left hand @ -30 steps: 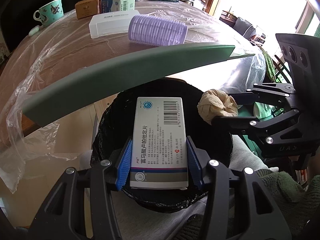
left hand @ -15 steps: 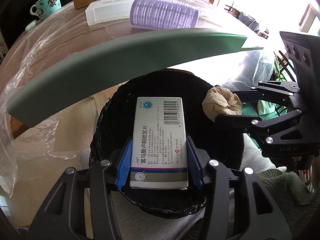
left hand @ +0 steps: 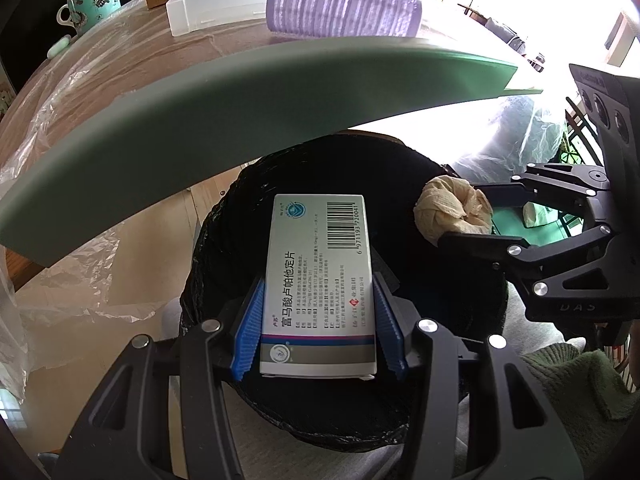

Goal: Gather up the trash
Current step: 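Open both tools to drop the box and cloth into the bin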

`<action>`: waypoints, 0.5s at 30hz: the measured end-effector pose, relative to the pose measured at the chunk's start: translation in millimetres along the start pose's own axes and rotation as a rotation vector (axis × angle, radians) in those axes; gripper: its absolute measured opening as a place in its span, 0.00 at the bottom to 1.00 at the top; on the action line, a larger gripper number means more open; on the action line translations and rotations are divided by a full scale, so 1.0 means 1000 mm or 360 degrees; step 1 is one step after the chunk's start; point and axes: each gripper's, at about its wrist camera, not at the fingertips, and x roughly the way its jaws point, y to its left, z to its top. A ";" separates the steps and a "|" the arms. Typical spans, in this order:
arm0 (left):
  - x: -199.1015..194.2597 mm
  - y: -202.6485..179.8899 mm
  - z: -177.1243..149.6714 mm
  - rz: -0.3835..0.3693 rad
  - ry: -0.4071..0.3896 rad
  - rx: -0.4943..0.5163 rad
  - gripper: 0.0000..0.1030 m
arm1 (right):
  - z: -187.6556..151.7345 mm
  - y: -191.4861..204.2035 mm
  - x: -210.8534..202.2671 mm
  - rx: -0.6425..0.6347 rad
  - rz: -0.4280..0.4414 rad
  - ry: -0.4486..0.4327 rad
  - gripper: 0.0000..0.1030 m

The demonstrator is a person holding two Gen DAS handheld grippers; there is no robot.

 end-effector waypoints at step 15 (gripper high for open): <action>0.007 -0.002 0.001 0.0035 0.0011 -0.0005 0.50 | 0.002 0.005 0.005 0.0004 -0.0012 0.0019 0.49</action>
